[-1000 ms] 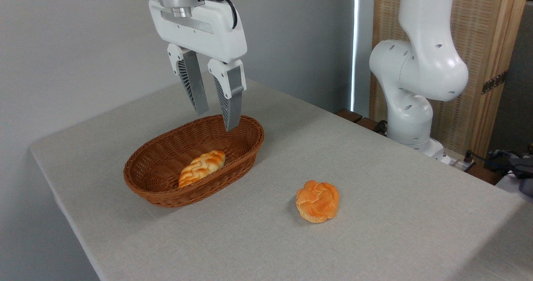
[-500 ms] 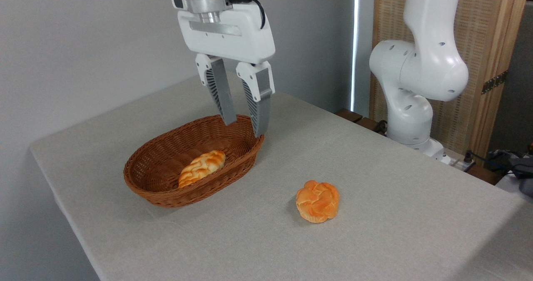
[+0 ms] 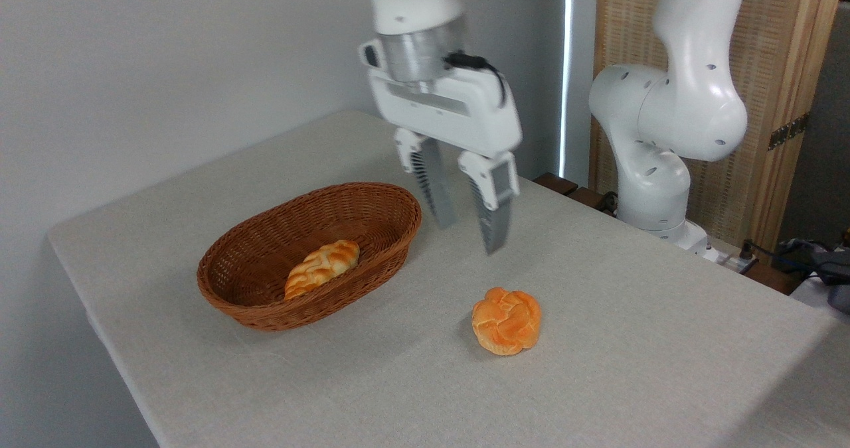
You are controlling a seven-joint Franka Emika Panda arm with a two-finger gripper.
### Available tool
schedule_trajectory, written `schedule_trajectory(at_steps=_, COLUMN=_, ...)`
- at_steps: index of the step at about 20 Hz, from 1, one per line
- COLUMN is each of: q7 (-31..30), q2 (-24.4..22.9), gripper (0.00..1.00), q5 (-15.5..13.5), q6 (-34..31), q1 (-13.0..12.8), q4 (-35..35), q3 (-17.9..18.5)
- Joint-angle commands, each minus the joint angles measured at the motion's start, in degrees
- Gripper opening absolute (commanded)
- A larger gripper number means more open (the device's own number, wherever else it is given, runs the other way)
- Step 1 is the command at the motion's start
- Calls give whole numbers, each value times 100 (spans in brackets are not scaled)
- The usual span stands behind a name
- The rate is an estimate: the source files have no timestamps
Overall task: Put bread into the basket
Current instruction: 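Move the open gripper over the round orange bun and lower it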
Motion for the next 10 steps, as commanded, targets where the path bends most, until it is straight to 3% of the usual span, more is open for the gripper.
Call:
schedule_trajectory(at_steps=1, q7=503, q2=-397, gripper=100, q5=-1, q6=294, q1=-3, q4=-524, q3=272)
schedule_trajectory(at_steps=3, q7=677, q2=-406, gripper=100, q5=8, q6=504, q1=-3, q4=-673, q3=281)
schedule_trajectory(at_steps=6, q7=1582, q2=-397, gripper=100, q5=8, q6=681, q1=14, q4=-954, q3=281)
schedule_trajectory(at_steps=10, q7=1593, q2=-397, gripper=93, q5=-1, q6=698, q1=14, q4=-1253, q3=281)
